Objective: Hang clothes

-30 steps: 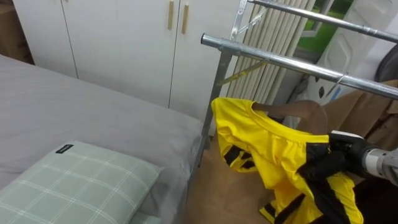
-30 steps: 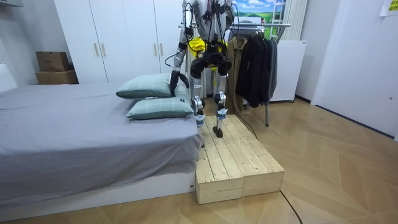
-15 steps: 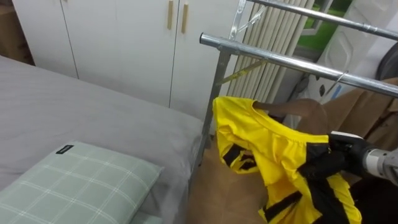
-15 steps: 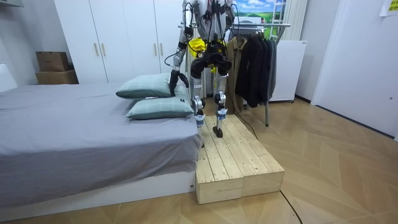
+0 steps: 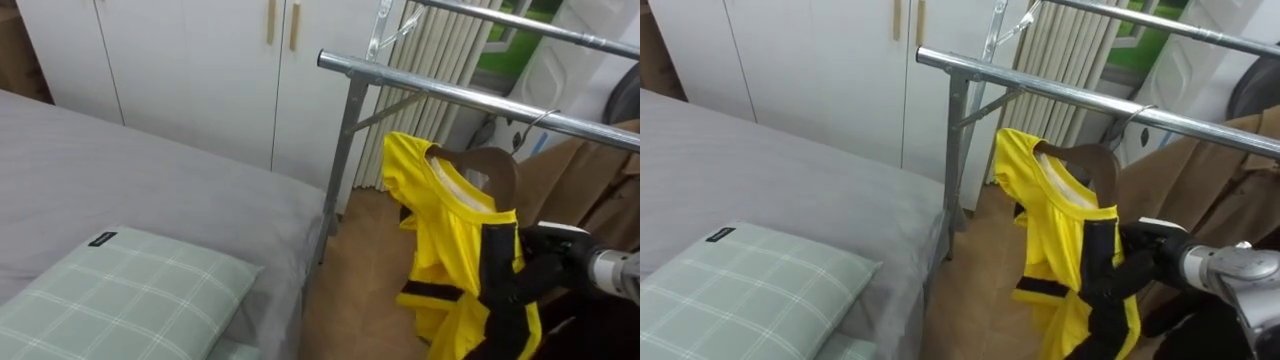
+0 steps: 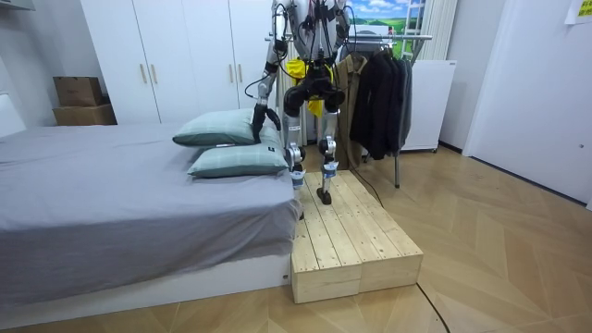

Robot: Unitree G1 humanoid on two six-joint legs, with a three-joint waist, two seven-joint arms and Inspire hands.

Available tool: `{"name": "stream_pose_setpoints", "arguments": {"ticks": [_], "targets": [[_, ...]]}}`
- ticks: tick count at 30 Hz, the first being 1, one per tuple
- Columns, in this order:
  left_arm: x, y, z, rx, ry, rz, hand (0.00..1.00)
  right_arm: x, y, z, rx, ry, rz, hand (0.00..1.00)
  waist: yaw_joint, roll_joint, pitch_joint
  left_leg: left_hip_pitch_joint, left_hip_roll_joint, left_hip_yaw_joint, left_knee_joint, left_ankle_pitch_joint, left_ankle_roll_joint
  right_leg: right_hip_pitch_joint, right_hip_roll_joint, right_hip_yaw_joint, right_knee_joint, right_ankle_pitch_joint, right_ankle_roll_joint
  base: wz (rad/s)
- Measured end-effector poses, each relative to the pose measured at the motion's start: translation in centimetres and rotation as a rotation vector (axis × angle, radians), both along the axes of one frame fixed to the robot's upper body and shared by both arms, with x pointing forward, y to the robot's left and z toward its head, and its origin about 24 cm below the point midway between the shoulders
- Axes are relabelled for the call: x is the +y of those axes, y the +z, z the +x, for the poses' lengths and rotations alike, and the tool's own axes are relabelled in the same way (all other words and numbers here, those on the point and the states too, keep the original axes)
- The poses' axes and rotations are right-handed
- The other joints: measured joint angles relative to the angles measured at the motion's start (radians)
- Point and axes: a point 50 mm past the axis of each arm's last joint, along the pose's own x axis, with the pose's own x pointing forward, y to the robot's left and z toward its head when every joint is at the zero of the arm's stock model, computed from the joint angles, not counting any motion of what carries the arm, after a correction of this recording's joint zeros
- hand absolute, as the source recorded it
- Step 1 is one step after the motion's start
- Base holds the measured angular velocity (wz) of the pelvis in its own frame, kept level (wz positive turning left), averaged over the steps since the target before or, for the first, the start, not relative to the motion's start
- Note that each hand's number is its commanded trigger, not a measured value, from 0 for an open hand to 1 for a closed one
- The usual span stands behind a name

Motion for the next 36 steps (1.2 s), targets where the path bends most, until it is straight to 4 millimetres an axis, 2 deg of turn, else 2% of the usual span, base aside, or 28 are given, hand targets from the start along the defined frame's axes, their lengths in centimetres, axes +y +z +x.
{"name": "stream_pose_setpoints", "arguments": {"ticks": [20,30,36], "targets": [[0.1,0.0,0.0,-0.004,0.009,0.0,0.0,-0.3,0.2,0.0,-0.004,-0.008,-0.035,0.0,0.0,-0.003,-0.0019,-0.004,0.0,0.002,0.009,0.0,0.0,-0.003,0.0,0.005,-0.002,0.002,-0.001,0.0],[0.2,0.0,-0.4,0.004,0.014,0.002,0.0,-1.0,0.8,0.3,-0.038,-0.035,-0.19,0.0,-0.003,-0.011,-0.0078,0.005,-0.003,0.016,0.01,0.0,0.0,-0.004,-0.004,0.009,0.018,0.004,-0.001,-0.03],[0.4,0.1,-0.7,0.001,0.037,0.006,0.0,-1.8,1.9,0.5,-0.118,-0.1,-0.231,0.0,-0.03,-0.016,-0.0116,-0.004,-0.003,0.008,0.018,0.0,0.0,-0.002,-0.004,0.008,0.015,0.007,-0.001,0.05]]}}
